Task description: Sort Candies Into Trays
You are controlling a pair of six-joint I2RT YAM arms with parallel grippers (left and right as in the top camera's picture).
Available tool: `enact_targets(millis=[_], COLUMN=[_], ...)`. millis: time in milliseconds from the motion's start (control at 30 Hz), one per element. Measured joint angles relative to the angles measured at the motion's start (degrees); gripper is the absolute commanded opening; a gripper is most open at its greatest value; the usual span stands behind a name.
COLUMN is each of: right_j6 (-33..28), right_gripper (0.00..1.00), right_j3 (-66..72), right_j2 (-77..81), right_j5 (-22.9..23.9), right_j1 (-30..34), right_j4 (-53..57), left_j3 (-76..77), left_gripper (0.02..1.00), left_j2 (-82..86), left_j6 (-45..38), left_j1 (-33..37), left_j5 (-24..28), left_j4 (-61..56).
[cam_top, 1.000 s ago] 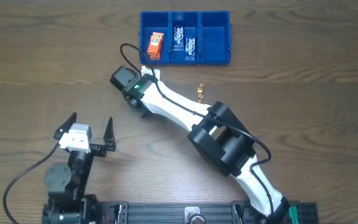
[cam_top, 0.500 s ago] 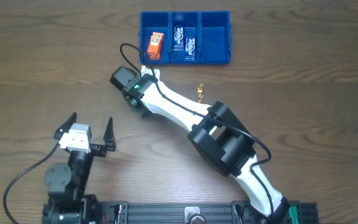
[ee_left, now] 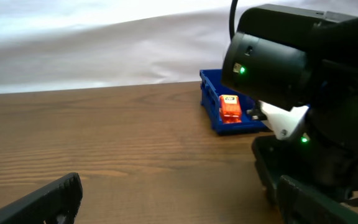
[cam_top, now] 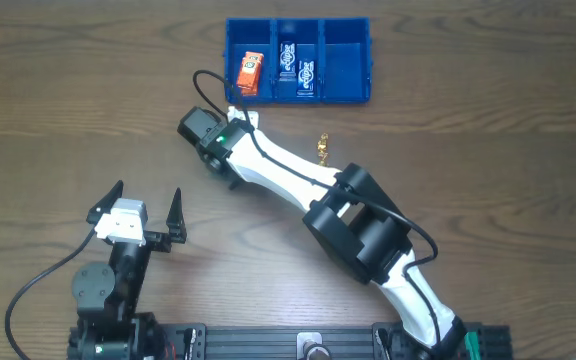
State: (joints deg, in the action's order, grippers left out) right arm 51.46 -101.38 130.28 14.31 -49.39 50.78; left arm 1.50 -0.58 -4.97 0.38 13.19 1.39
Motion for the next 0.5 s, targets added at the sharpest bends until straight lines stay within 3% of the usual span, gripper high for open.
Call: enact_targets(millis=[100,233,367,500], right_j6=[-1.01,-6.69,-12.59,-19.23], right_gripper=[0.036,0.036,0.036,0.036], right_j3=[0.37,0.48,-0.33,-0.44], right_j2=[-3.41,-17.05,-26.32,-25.86], right_j5=[2.49,7.23,10.27,10.8], right_j1=[0.31,3.61,12.68,22.32], right_j4=[3.8,5.55,3.98,-1.2], left_j3=[0.0,0.0,0.0,0.0], left_gripper=[0.998,0.998,0.998,0.998], left_j2=[0.0,0.0,0.0,0.0], left_j6=[0.0,0.0,0.0,0.0], left_j1=[0.0,0.0,0.0,0.0], left_j5=[0.0,0.0,-0.02,0.0], left_j4=[0.02,0.02,0.02,0.02])
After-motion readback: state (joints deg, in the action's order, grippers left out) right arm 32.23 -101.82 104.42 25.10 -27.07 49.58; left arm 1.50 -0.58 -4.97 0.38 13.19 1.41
